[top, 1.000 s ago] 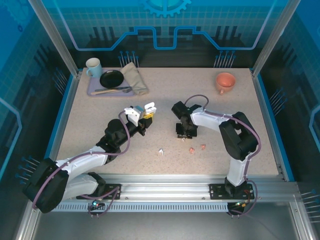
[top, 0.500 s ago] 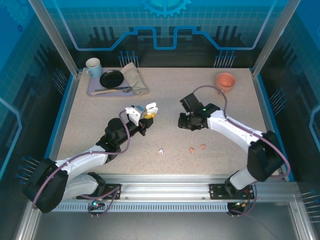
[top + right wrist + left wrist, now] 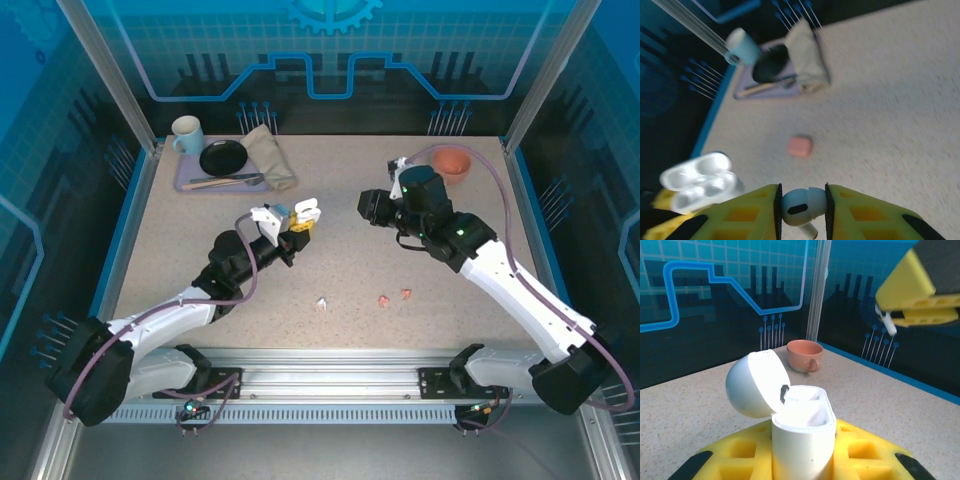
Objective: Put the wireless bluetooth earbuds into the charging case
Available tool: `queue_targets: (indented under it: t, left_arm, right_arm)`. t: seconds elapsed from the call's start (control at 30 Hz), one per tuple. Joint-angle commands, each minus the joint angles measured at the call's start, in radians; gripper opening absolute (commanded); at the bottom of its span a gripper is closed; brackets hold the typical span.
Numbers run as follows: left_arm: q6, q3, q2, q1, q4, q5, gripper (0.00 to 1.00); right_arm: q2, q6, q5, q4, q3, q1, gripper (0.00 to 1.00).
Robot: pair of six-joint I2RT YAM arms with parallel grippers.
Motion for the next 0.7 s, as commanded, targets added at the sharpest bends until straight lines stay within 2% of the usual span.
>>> queue_targets:
  t: [0.0, 0.3, 0.67]
  left_arm:
    - [-0.040, 0.055, 0.022, 0.005, 0.063, 0.028, 0.00]
    - [-0.068, 0.159, 0.120, -0.049, 0.145, -0.006, 0.00]
    - [-0.066, 0.269, 0.198, -0.089, 0.186, -0.027, 0.00]
  right_arm:
    - [-0.027, -0.025, -0.007, 0.152, 0.028, 0.026, 0.29]
    - [-0.054, -0.053, -0.009, 0.543, -0.091, 0.104, 0.29]
    - [-0.011, -0.019, 0.047, 0.700, -0.131, 0.146, 0.29]
